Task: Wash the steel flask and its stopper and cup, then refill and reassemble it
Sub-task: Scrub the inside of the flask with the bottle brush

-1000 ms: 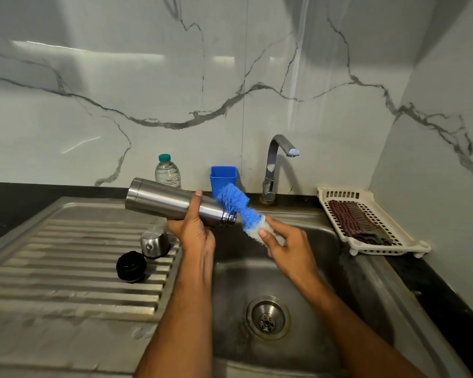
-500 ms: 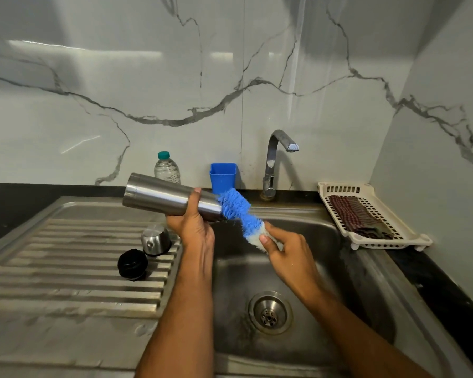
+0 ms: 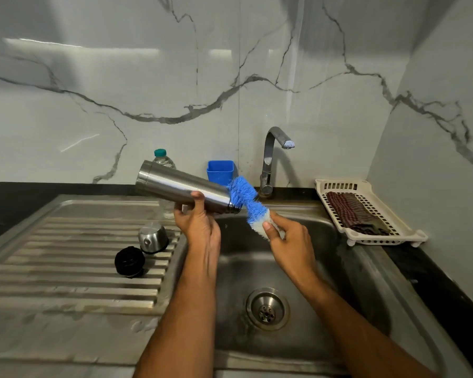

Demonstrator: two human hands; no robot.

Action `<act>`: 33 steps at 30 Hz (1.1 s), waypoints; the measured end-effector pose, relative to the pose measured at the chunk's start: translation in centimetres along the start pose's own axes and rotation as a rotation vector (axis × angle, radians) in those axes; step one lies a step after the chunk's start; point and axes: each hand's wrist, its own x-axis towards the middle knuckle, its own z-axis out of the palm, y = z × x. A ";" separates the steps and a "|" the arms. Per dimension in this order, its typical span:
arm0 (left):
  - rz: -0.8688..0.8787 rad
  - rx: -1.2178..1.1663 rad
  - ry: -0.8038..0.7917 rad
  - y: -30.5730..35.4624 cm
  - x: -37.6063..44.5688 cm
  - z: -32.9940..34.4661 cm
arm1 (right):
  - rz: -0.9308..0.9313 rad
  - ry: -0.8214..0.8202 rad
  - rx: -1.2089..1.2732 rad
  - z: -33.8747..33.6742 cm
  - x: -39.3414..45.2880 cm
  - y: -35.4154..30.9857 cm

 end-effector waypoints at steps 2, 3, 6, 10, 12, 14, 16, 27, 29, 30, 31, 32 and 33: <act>0.025 0.010 0.030 -0.3 0.1 -0.1 | -0.010 -0.023 -0.027 0.1 -0.4 0.1; 0.030 0.017 0.035 -0.5 0.1 -0.2 | -0.009 -0.031 -0.046 0.1 -0.5 0.0; 0.029 0.044 0.027 -1.0 -0.2 -0.1 | 0.011 -0.014 -0.086 0.1 0.2 -0.5; 0.036 0.115 -0.011 -1.5 -0.8 0.4 | 0.023 0.000 -0.077 0.1 1.1 -1.1; 0.049 0.128 -0.014 -1.6 -0.5 0.3 | 0.021 -0.015 -0.053 0.0 0.7 -0.7; 0.069 0.128 0.012 -1.4 0.0 0.1 | 0.010 -0.047 -0.057 -0.1 0.0 -0.1; 0.102 0.124 0.049 -1.0 0.6 0.0 | 0.002 -0.078 -0.056 -0.1 -0.7 0.1; 0.027 0.081 -0.065 -0.6 -0.1 0.1 | 0.042 -0.014 -0.018 0.6 0.9 -1.7; -0.003 0.068 -0.101 -0.5 -0.1 0.2 | 0.043 -0.016 -0.012 0.5 1.0 -1.6; -0.017 0.066 -0.102 -0.5 0.0 0.2 | 0.044 -0.012 -0.014 0.4 1.0 -1.5; -0.022 0.062 -0.091 -0.5 0.1 0.2 | 0.044 -0.007 -0.017 0.4 0.9 -1.4; -0.024 0.062 -0.070 -0.6 0.1 0.1 | 0.046 -0.003 -0.019 0.3 0.9 -1.4; -0.021 0.057 -0.047 -0.6 0.1 0.1 | 0.046 0.002 -0.017 0.2 0.8 -1.4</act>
